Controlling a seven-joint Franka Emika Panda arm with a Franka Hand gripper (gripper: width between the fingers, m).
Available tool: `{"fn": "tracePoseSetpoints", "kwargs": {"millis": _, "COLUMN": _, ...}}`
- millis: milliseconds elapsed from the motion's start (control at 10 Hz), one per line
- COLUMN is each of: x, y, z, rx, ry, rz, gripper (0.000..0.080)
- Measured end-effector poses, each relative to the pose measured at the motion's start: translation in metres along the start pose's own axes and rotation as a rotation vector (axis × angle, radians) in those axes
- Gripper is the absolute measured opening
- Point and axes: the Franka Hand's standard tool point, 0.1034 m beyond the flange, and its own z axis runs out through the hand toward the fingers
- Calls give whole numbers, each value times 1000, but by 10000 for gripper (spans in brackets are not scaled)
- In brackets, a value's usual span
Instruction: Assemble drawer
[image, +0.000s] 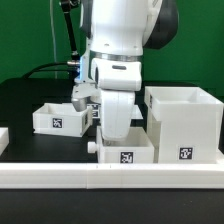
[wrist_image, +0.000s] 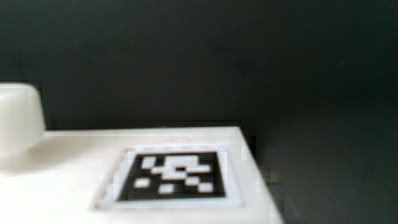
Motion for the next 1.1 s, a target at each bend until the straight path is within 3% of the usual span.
{"fn": "tracePoseSetpoints", "kwargs": {"millis": 500, "x": 4, "y": 0, "z": 1, "rx": 4, "ry": 0, "rz": 11, "gripper": 42}}
{"fn": "tracePoseSetpoints", "kwargs": {"millis": 600, "x": 2, "y": -1, "z": 1, "rx": 30, "ry": -4, "rz": 11, "gripper": 42}}
{"fn": "tracePoseSetpoints", "kwargs": {"millis": 1100, "x": 4, "y": -1, "z": 1, "rx": 28, "ry": -6, "rz": 1, "gripper": 42}}
